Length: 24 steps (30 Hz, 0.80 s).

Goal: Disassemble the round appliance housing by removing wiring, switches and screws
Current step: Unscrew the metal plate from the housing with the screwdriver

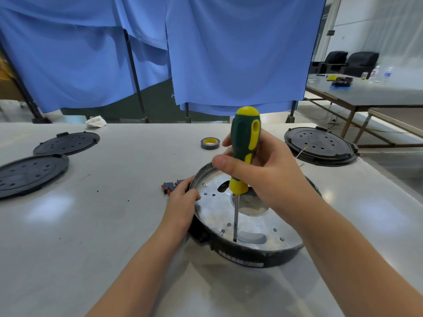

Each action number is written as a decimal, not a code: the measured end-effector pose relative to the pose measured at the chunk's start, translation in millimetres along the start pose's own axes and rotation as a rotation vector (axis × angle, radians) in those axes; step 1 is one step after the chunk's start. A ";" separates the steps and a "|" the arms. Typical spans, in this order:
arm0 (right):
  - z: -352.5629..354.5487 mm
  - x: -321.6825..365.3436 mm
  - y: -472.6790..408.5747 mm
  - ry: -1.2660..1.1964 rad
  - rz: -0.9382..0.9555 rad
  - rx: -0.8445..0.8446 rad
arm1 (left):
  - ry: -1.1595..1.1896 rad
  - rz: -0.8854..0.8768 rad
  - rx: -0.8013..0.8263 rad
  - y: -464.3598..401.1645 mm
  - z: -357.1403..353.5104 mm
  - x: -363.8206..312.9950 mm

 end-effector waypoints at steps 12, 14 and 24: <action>18.9 7.9 7.2 0.078 0.107 -0.197 | -0.023 -0.018 0.008 0.7 1.1 -0.2; 25.0 3.5 8.7 0.030 0.095 -0.235 | -0.011 -0.011 0.004 0.8 1.4 0.6; -4.6 1.9 12.0 -0.107 -0.046 0.307 | 0.009 -0.057 0.009 -0.8 0.7 -1.3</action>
Point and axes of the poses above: each hand's wrist, its own y-axis away from the middle knuckle, its own z-axis out of the back of the hand, x = y × z, the point moved 8 cm from there along -y, towards the middle knuckle, and after that the axes turned 15 degrees about -z, right-handed, at the moved point
